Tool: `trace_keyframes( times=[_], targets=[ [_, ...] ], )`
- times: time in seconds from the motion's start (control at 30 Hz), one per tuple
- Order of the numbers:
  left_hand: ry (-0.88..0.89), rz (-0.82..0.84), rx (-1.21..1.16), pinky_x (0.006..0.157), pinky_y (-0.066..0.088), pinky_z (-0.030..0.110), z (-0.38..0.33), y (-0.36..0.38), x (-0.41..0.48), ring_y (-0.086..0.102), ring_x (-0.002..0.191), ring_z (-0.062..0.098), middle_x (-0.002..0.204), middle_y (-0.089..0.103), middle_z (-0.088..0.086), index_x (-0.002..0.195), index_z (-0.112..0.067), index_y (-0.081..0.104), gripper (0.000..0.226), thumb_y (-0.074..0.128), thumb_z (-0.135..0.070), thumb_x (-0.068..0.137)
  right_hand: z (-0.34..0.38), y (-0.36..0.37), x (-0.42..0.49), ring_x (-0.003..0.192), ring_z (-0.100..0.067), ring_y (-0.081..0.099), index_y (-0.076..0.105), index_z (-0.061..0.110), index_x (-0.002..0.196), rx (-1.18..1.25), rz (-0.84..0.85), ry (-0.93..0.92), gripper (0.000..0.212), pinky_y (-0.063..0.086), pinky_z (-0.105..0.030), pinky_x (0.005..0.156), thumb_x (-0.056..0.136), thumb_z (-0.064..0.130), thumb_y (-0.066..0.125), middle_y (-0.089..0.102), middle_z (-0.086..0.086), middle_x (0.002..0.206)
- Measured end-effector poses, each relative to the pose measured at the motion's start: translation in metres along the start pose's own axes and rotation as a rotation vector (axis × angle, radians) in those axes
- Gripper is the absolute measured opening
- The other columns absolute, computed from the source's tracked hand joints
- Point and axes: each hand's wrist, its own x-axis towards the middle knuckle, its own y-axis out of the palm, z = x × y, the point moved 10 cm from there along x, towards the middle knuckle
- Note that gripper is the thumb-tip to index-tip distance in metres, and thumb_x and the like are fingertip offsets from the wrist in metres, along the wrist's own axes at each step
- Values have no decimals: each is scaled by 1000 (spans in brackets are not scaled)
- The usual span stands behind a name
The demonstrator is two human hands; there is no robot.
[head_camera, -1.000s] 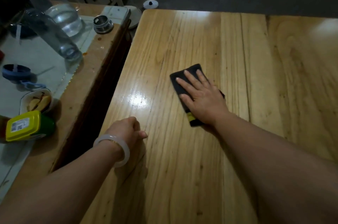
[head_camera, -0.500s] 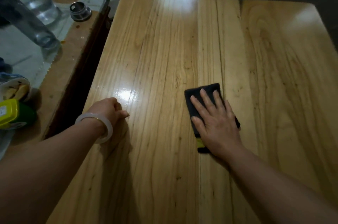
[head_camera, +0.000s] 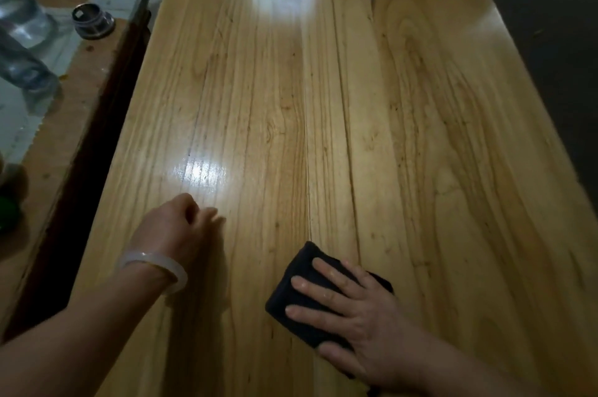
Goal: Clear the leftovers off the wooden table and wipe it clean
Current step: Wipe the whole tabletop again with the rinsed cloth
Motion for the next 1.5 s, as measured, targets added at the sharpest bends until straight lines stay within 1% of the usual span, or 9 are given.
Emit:
trace_keyframes(
  times=[0.37,0.63,0.83,0.93,1.03,1.2,1.3,1.4,1.5],
  targets=[
    [233,196,42,58,45,22,-81,60,-47,51,66,2,72,53,-14,75,-33,46,25,53,-54,87,-116,-33,13,152,-16,-2,18,42,154,-20,-2,222,56,11,-50,121,100,54,32,6,12,164],
    [181,244,77,58,43,21,-88,73,-50,51,68,2,75,53,-14,74,-34,44,30,64,-56,78,-195,-58,19,151,-12,-10,7,43,154,10,-114,582,61,2,-46,122,96,59,12,-4,13,164],
    [138,285,45,52,35,19,-91,77,-51,48,66,3,76,51,-11,78,-29,46,27,68,-44,80,-176,-43,-11,149,-15,-18,-3,40,155,98,-186,876,58,-5,-47,122,101,54,14,-15,10,163],
    [142,287,55,52,35,19,-90,77,-51,46,67,3,76,49,-11,86,-26,48,27,68,-43,80,-139,-31,-33,149,-17,-19,-4,38,155,96,-156,813,59,0,-50,122,100,55,10,-16,8,163],
    [149,283,70,52,34,22,-91,77,-52,47,67,5,76,51,-8,87,-23,50,26,68,-41,80,-101,-18,-60,152,-22,-9,7,34,157,74,-144,678,59,11,-55,120,102,52,19,-5,5,165],
    [135,308,89,58,39,29,-90,82,-50,51,72,15,79,54,-3,91,-16,55,32,70,-41,79,-64,-5,-104,152,-27,9,28,31,154,49,-101,261,57,19,-57,117,101,46,43,15,3,164],
    [134,327,62,63,41,30,-90,83,-52,53,77,17,82,54,-4,95,-18,55,32,70,-41,79,-71,-4,-133,152,-25,12,30,34,152,19,4,61,57,18,-54,118,100,46,49,17,6,164],
    [136,319,56,57,38,27,-91,82,-51,50,72,12,80,53,-5,94,-18,55,30,70,-39,79,-106,-13,-152,152,-23,11,31,34,152,-29,49,52,55,9,-48,121,100,48,44,18,7,163],
    [141,313,56,55,37,25,-92,83,-49,49,70,9,79,53,-5,92,-18,55,29,70,-39,79,-157,-28,-160,152,-23,10,32,30,152,0,-19,264,55,9,-49,122,99,48,37,18,5,164]
  ],
)
